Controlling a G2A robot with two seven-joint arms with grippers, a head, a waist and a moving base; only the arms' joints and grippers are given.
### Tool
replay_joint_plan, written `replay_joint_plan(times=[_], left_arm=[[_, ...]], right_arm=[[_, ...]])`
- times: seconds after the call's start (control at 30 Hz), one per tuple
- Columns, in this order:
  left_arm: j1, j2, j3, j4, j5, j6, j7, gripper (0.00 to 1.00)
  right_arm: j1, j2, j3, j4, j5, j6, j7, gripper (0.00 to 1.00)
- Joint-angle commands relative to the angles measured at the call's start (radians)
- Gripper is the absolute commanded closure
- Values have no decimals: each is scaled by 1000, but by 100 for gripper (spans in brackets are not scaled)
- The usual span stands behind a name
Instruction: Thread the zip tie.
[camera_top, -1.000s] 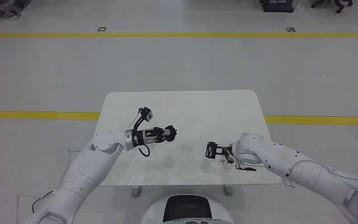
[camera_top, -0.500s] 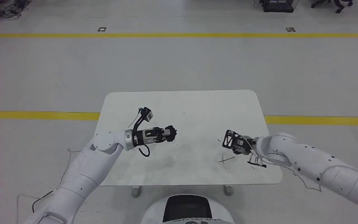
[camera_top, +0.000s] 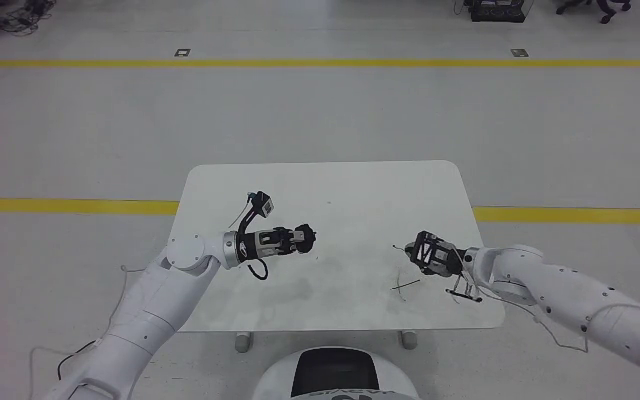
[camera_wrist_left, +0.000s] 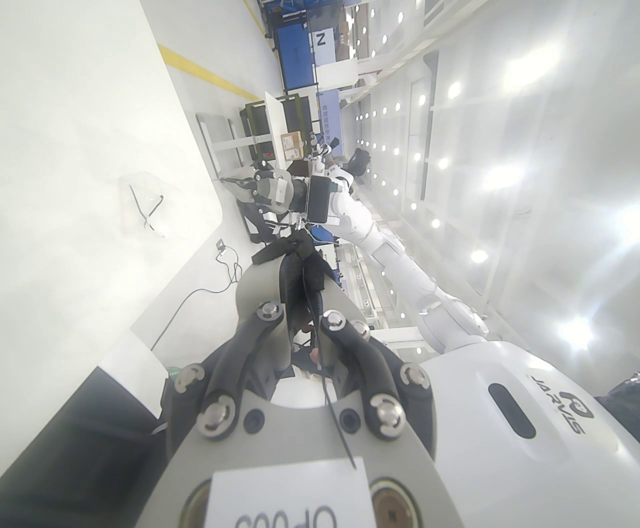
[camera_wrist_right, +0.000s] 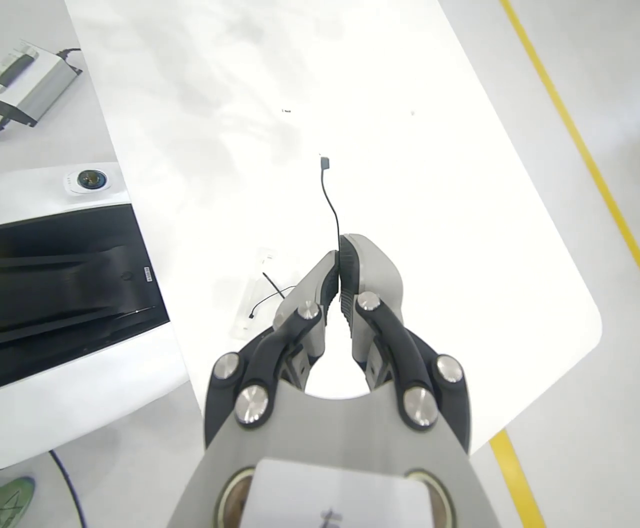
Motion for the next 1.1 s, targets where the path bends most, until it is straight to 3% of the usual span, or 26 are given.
replay_joint_plan(times=[0.0, 0.1, 0.27, 0.43, 0.83, 0.93, 1.03, 1.07], left_arm=[[0, 0, 0, 0, 0, 0, 0, 100], [0, 0, 0, 0, 0, 0, 0, 100], [0, 0, 0, 0, 0, 0, 0, 100], [0, 0, 0, 0, 0, 0, 0, 100], [0, 0, 0, 0, 0, 0, 0, 100], [16, -3, 2, -22, -2, 0, 81, 100], [69, -8, -8, -102, 1, 0, 198, 100], [100, -9, -16, -140, 32, 0, 257, 100]], right_arm=[[-13, -3, 11, 1, 23, 11, -54, 100], [-36, -6, 39, 3, 28, 29, -170, 100], [-94, 4, 88, 1, 52, -1, -468, 100], [-145, -1, 96, -24, 90, -2, -652, 100], [-146, -7, 82, -47, 91, 3, -668, 100], [-176, -16, 99, -36, 116, 42, -719, 100], [-226, -34, 111, -19, 140, 91, -856, 100], [-248, -46, 111, -14, 151, 103, -903, 100]])
